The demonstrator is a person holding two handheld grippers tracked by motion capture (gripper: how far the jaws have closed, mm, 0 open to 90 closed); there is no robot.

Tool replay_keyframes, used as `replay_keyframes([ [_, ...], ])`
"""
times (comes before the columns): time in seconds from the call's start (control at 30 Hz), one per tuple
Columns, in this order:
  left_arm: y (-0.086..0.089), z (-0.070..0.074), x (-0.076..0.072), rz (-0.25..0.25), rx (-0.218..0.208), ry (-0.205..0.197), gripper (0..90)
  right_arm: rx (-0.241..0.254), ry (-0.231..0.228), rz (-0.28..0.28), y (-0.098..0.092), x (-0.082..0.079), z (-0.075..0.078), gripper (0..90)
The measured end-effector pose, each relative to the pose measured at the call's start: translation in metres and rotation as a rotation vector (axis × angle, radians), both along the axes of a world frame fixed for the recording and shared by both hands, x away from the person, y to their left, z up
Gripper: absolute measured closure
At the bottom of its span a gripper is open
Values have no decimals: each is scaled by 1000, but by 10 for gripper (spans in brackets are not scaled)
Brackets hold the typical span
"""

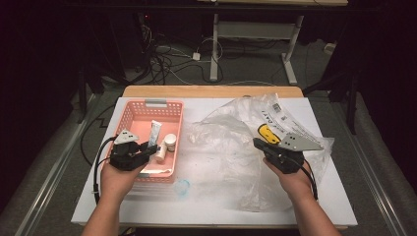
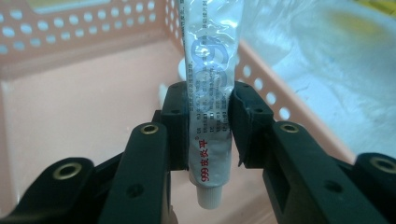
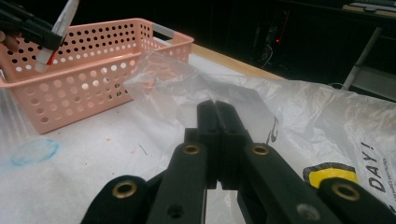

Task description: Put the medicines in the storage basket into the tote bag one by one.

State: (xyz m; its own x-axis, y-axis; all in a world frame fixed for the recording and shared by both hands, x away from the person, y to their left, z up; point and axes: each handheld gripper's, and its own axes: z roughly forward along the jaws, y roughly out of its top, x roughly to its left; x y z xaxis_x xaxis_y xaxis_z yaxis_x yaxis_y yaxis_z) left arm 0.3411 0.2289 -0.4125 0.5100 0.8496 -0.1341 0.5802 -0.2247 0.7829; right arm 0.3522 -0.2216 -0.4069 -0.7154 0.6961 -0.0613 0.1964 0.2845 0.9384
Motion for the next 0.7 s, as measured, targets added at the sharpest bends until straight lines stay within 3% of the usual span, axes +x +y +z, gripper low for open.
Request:
replay_keyframes([
  [0.07,-1,-2,-1,2,7,-14,680,-1,3,2,1,1,-1,900],
  [0.23,-2,-2,-5,0,-23,-31,681,-1,-4,6,1,0,0,900],
  [0.57,-11,13,-14,-5,-57,-89,681,6,-15,13,1,-2,3,900],
  [0.7,-17,17,-14,-28,-73,-90,681,12,-15,11,0,-2,4,900],
])
